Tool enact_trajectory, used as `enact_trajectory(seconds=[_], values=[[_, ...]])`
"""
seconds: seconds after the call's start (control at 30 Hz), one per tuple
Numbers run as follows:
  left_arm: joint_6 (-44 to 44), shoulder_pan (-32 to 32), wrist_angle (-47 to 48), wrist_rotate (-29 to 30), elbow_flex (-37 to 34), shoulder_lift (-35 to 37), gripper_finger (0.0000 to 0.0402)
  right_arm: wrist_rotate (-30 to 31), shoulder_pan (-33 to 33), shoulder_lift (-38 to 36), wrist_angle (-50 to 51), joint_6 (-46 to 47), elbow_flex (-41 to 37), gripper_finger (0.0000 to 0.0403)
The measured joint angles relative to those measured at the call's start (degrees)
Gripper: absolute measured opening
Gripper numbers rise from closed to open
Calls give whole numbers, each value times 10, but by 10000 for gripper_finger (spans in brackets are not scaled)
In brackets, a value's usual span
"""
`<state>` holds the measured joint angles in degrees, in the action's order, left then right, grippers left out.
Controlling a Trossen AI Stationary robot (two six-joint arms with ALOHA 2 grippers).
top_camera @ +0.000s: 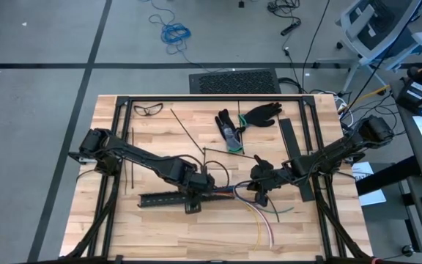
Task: Ziptie cables
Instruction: Put the zip tied cable wires into the black cable duct
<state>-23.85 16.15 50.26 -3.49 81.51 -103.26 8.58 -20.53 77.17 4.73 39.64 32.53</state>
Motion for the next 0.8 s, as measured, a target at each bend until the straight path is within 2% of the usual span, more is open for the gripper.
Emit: enact_trajectory(seconds=[0.13, 0.3, 0.53, 0.63, 0.8], values=[[0, 7, -6, 6, -2, -15, 33, -4, -2, 2, -2, -3, 0, 9], [1, 8, 7, 8, -20, -24, 33, -28, -2, 2, 6, -12, -1, 30], [1, 9, 6, 11, -26, -24, 33, -29, -2, 3, 6, -13, -2, 61], [1, 8, 4, 12, -26, -24, 33, -26, -2, 3, 5, -10, -2, 89], [1, 8, 2, 14, -26, -25, 33, -10, -2, 3, -15, -9, -1, 163]])
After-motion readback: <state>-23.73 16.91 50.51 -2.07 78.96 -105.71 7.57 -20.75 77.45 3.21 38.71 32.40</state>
